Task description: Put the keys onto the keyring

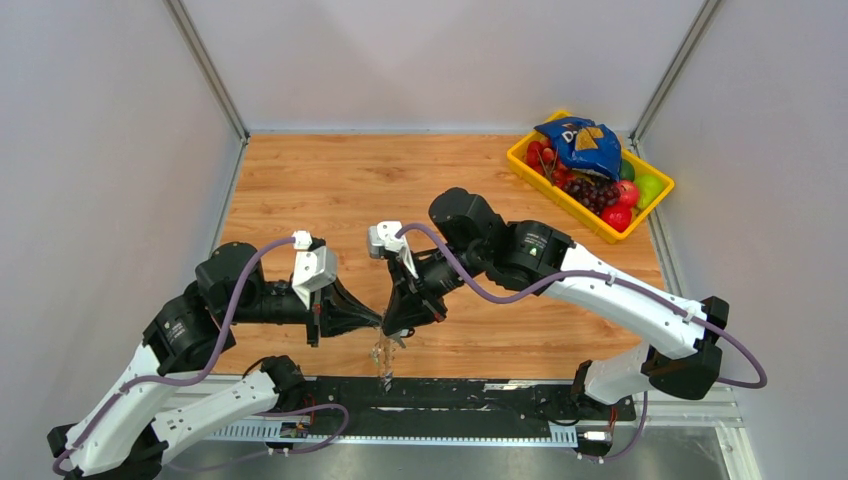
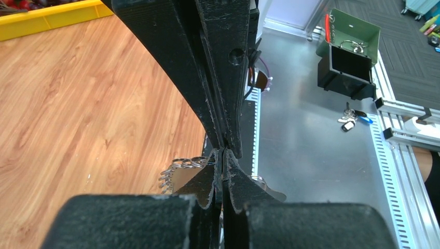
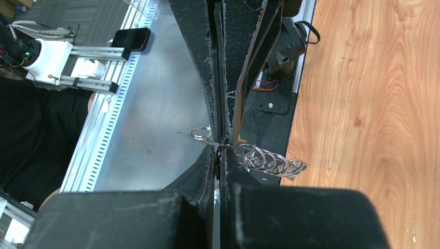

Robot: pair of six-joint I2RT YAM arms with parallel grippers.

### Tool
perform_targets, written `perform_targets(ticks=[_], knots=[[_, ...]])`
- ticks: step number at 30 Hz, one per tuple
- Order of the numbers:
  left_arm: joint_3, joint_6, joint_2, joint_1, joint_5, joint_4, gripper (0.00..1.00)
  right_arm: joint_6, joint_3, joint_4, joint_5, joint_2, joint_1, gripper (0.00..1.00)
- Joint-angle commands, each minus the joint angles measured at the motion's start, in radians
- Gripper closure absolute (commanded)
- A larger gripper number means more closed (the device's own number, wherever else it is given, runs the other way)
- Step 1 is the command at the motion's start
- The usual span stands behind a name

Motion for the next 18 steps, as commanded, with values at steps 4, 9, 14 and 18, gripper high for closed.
perform_targets(ticks=[4, 9, 14, 18], knots=[[-0.023, 0.012, -0.028, -0.003, -0.026, 0.083, 1.00, 0.009, 0.024, 0.063, 0.049, -0.047, 0.010, 0.89], [-0.030, -0.027, -0.074, -0.003, -0.050, 0.156, 1.00, 0.008, -0.029, 0.087, 0.100, -0.096, 0.011, 0.73], [-0.060, -0.057, -0.127, -0.003, -0.072, 0.255, 1.00, 0.026, -0.114, 0.139, 0.127, -0.140, 0.010, 0.68], [-0.083, -0.074, -0.146, -0.004, -0.072, 0.316, 1.00, 0.045, -0.166, 0.215, 0.140, -0.191, 0.010, 0.67]])
